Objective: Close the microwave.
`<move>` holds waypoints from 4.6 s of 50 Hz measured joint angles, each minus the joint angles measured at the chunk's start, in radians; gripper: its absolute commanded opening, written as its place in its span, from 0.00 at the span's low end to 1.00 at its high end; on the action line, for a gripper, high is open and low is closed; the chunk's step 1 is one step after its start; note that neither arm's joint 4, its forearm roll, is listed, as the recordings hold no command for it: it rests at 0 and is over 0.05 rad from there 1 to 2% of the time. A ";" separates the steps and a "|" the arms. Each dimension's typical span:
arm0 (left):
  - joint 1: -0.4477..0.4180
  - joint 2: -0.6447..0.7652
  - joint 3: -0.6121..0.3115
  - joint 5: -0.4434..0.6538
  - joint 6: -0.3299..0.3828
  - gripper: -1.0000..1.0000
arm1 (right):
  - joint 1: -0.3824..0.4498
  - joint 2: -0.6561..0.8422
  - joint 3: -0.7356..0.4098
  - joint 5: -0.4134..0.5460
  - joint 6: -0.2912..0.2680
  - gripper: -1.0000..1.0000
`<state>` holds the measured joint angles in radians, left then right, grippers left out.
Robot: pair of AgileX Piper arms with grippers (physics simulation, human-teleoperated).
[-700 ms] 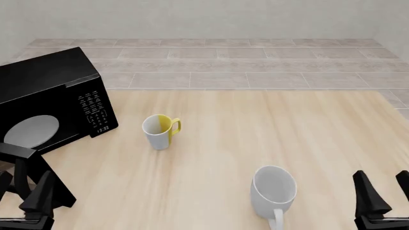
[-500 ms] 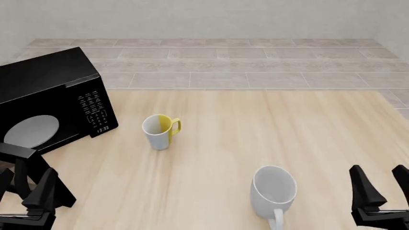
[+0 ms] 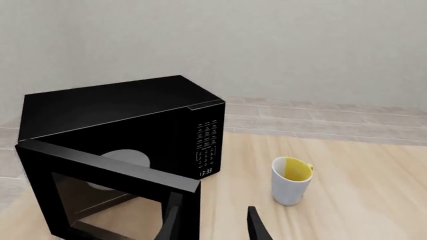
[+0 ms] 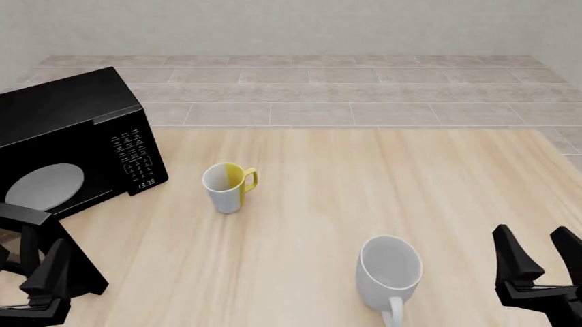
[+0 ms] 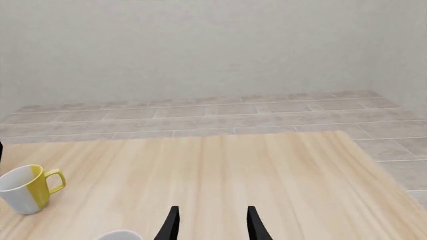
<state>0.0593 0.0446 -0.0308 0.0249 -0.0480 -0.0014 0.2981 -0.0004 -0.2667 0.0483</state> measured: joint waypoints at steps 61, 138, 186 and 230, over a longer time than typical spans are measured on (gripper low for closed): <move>0.155 0.817 0.028 -0.759 0.052 1.00 | 0.007 0.106 0.000 -0.105 0.051 1.00; 0.124 1.061 -0.179 -0.691 0.052 1.00 | 0.004 0.252 0.000 -0.234 0.072 1.00; 0.113 1.219 -0.424 -0.476 0.083 1.00 | 0.002 0.382 0.000 -0.349 0.082 1.00; 0.156 1.387 -0.655 -0.334 0.070 1.00 | 0.009 0.474 0.000 -0.429 0.082 1.00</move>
<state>0.2157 1.4318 -0.6856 -0.3094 0.0224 0.0079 0.7726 -0.0001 -0.6953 0.1299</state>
